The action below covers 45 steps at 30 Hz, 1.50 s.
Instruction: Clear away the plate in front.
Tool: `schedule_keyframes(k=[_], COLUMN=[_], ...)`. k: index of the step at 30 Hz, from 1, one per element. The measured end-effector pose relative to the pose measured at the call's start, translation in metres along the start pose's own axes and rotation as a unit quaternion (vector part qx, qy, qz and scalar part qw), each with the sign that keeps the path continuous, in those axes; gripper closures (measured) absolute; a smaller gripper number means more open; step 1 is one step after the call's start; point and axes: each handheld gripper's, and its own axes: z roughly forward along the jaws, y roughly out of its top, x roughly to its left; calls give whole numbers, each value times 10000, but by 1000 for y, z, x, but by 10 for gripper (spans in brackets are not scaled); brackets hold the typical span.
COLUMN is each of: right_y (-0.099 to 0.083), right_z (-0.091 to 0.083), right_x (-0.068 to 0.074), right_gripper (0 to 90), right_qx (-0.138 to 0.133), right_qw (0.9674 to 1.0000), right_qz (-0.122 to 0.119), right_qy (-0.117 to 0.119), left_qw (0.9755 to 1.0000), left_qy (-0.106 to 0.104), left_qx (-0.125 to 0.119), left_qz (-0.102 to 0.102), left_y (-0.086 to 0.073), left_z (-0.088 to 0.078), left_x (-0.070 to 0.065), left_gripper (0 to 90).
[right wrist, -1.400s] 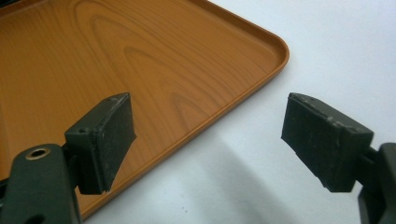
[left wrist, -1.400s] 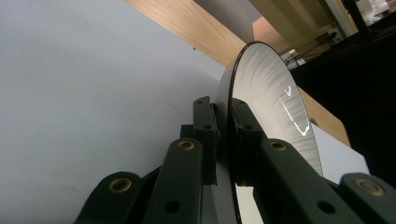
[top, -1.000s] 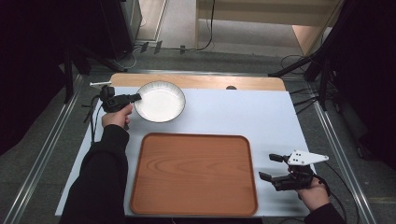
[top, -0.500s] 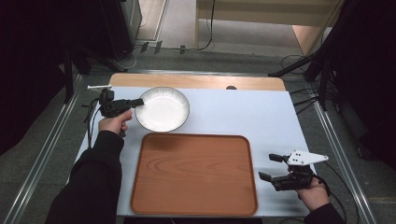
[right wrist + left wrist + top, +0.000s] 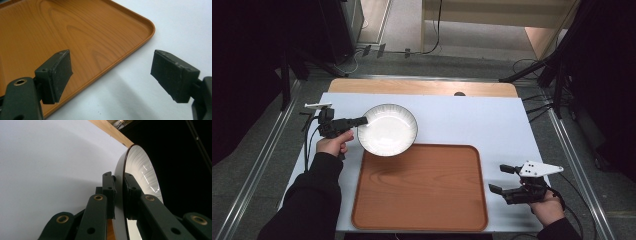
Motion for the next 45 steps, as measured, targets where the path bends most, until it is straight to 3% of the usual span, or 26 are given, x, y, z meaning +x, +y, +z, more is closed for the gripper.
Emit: schedule_keyframes(k=[20, 35, 45], right_y=[2, 2, 2], right_z=[0, 1, 2], right_x=[1, 1, 1], right_gripper=[179, 178, 179], right_qx=[43, 10, 22], right_qw=[10000, 10000, 10000], right_qz=[-11, -7, -18], right_qy=[-7, 14, 24], left_qw=[9991, 9962, 9924], left_qy=[-143, -338, -441], left_qx=[362, 689, 978], left_qz=[187, 418, 610], left_y=[-29, -52, -64], left_z=[-5, 2, 15], left_x=[-7, -24, -34], left_gripper=[819, 810, 802])
